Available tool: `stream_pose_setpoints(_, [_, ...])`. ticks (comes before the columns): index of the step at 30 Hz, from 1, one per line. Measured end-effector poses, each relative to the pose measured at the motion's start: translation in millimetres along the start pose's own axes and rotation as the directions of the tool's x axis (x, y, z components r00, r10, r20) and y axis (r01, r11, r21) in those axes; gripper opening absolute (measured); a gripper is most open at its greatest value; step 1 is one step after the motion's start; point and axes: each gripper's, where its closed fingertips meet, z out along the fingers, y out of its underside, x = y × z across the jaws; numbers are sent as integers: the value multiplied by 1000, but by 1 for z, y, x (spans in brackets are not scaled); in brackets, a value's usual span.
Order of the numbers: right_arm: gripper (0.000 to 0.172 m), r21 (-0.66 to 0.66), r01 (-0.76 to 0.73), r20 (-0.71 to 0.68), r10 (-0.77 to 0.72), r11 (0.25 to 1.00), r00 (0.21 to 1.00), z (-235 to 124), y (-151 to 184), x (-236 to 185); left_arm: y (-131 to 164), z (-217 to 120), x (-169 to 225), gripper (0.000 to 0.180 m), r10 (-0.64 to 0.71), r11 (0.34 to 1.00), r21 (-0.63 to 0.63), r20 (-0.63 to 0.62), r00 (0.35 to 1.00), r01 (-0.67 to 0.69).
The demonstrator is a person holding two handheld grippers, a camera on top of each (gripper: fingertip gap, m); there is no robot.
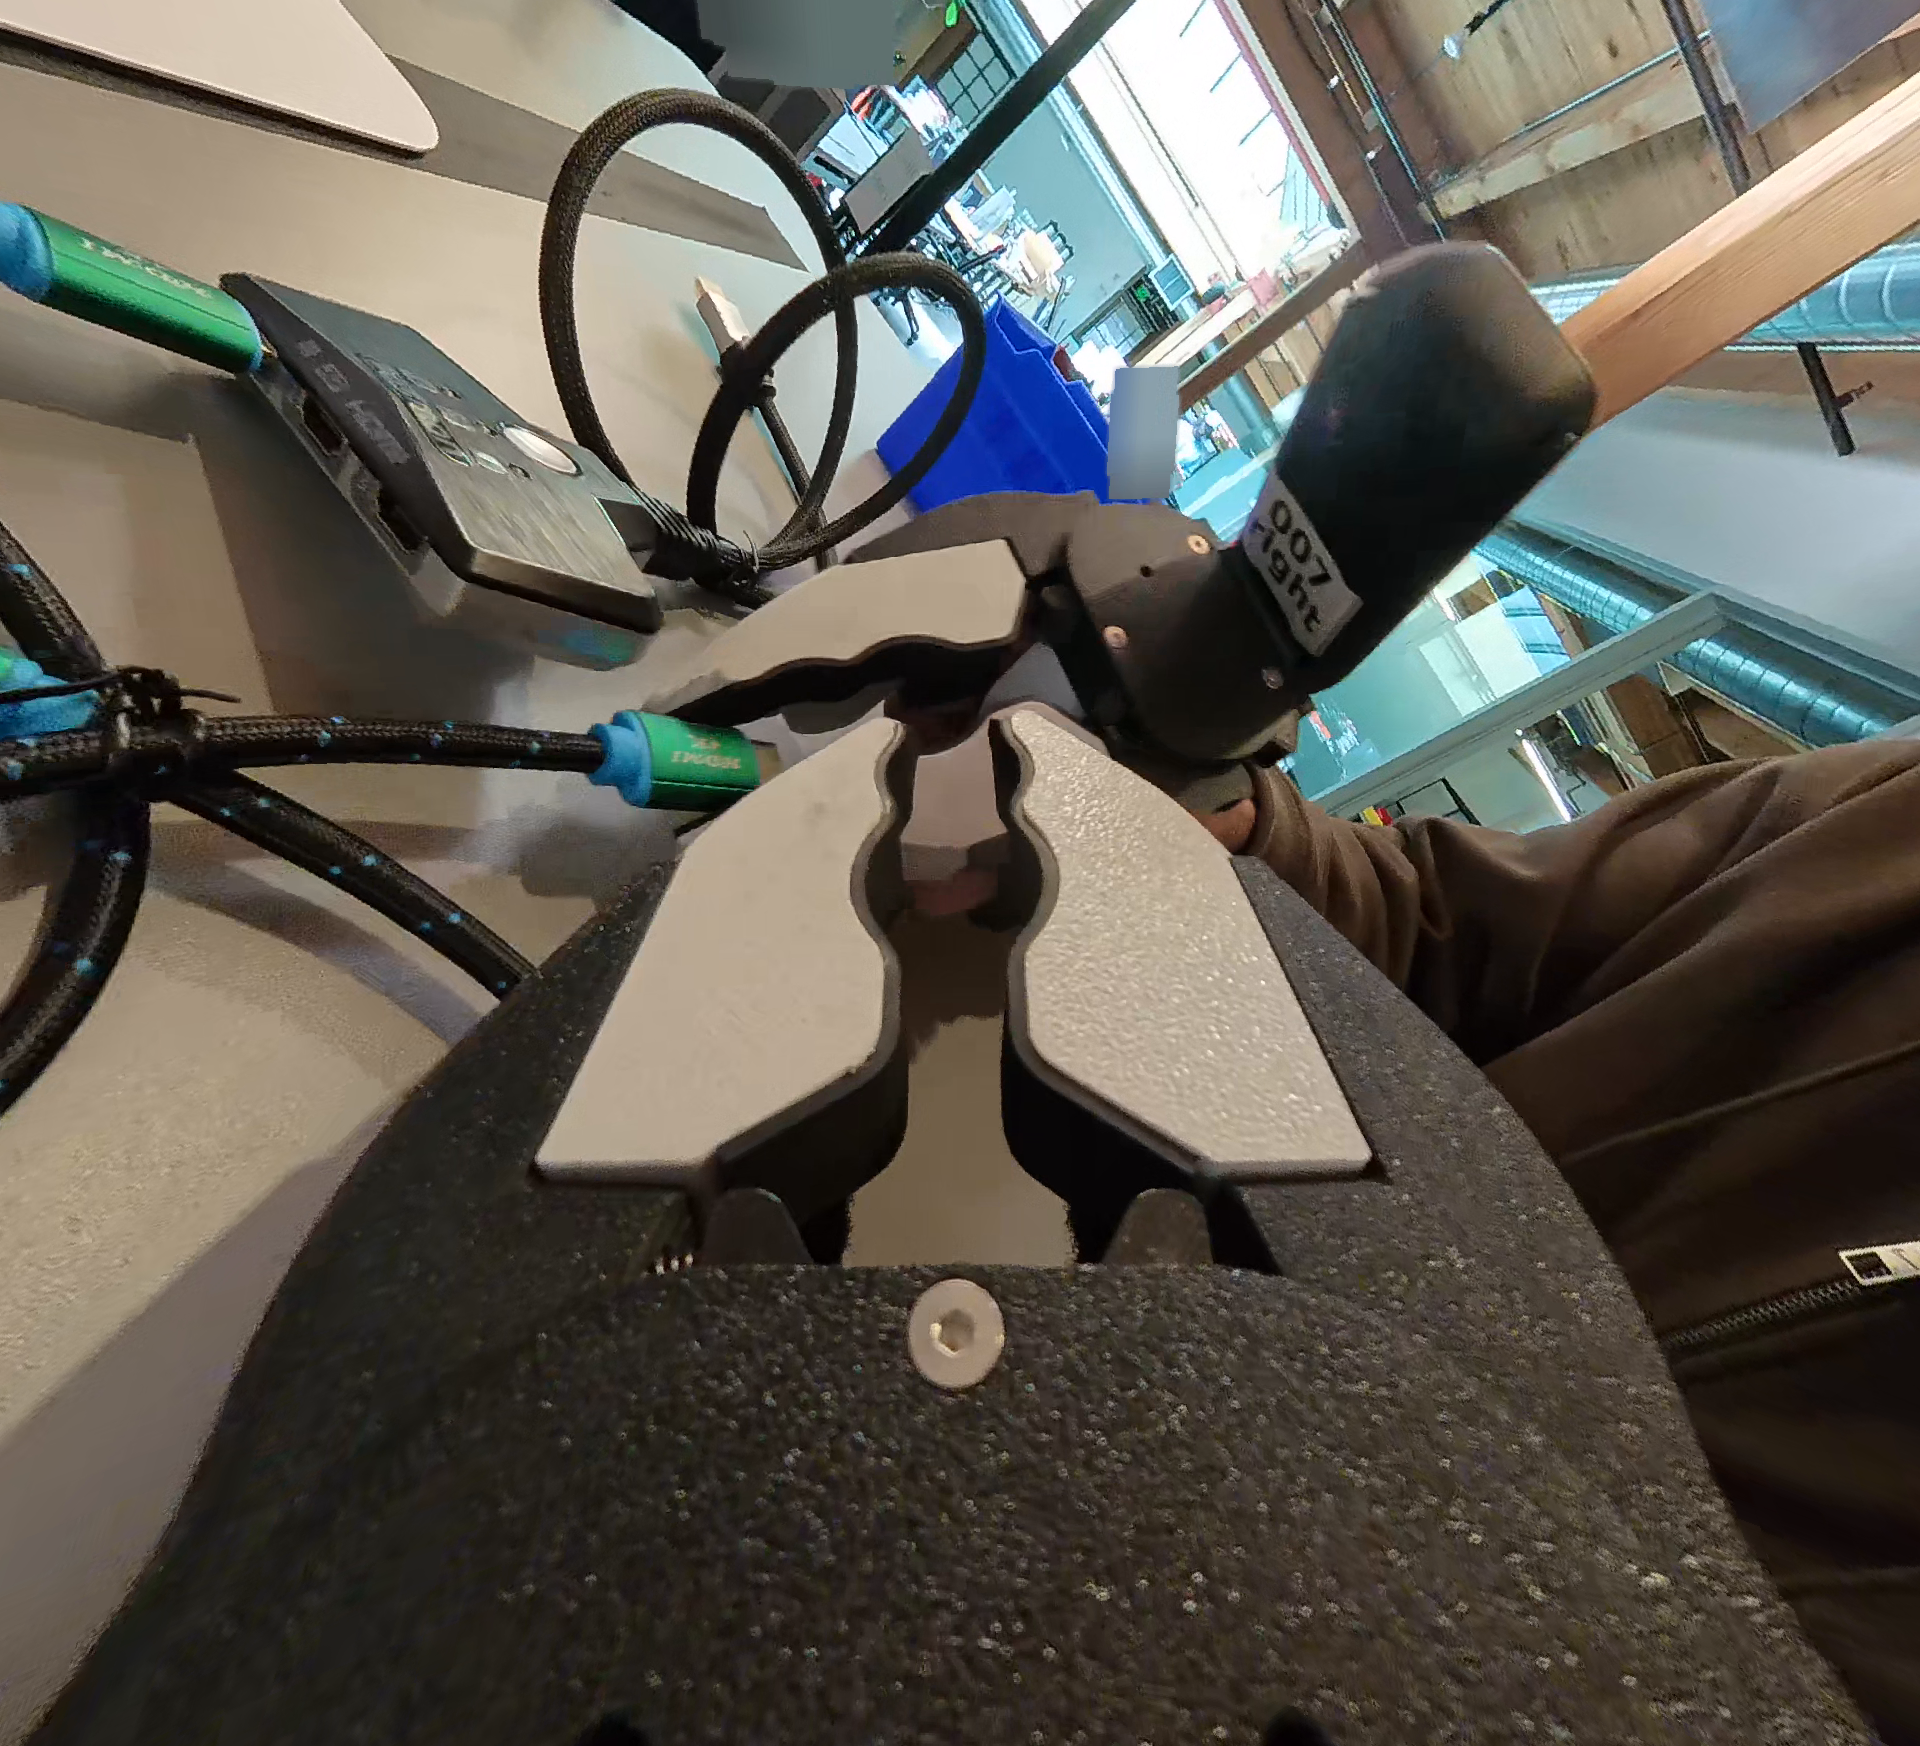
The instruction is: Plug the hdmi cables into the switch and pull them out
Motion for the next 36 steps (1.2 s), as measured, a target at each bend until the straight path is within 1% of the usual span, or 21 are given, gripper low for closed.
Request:
stream_pose_setpoints(2, [21,109,44,0,-45,993,999,-6,-17,-5,-4,-1,0,15,-13,1000,27,-6,1000,13])
stream_pose_setpoints(3, [21,156,85,-24,-82,984,996,-10,-25,-8,-6,-2,1,15,-16,999,39,-12,1000,16])
stream_pose_setpoints(6, [21,235,236,-144,-206,943,968,-18,-42,-13,-10,-6,5,13,-14,998,60,-38,999,16])
stream_pose_setpoints(8, [21,259,286,-224,-231,923,947,-22,-48,-11,-11,-8,8,11,-11,997,70,-51,999,15])
stream_pose_setpoints(11, [21,287,337,-295,-252,897,922,-28,-54,-10,-17,-10,13,9,-22,994,101,-78,997,30])
stream_pose_setpoints(13, [21,280,382,-341,-280,881,897,-29,-56,-9,-18,-11,14,9,-32,993,111,-84,996,41])
stream_pose_setpoints(16, [21,281,424,-397,-298,861,868,-32,-59,-6,-21,-15,10,8,-46,990,132,-62,997,54])
stream_pose_setpoints(18, [21,284,434,-427,-292,855,855,-35,-61,-2,-25,-19,3,13,-61,984,164,-22,998,64])
stream_pose_setpoints(20, [20,300,436,-448,-278,848,849,-37,-63,2,-32,-25,-7,15,-82,972,224,33,996,73])
stream_pose_setpoints(21, [21,309,442,-458,-276,842,845,-39,-64,2,-34,-28,-9,16,-93,965,249,31,995,83])
stream_pose_setpoints(24, [21,340,448,-450,-275,827,850,-39,-67,-2,-34,-28,-10,17,-118,960,256,-8,993,116])
stream_pose_setpoints(27, [21,363,455,-436,-283,813,854,-39,-68,-8,-30,-21,-3,17,-129,963,228,-69,989,142])
stream_pose_setpoints(29, [21,378,459,-432,-285,804,856,-41,-70,-9,-29,-18,-2,17,-142,962,223,-81,986,157])
stream_pose_setpoints(31, [21,384,467,-432,-292,797,853,-41,-70,-11,-32,-18,-3,18,-155,955,243,-88,984,172])
stream_pose_setpoints(34, [21,385,481,-426,-311,788,850,-39,-70,-15,-40,-22,-1,20,-171,928,311,-133,976,205])
stream_pose_setpoints(36, [21,381,470,-418,-305,796,856,-36,-69,-14,-40,-22,-3,22,-179,925,316,-132,975,212])
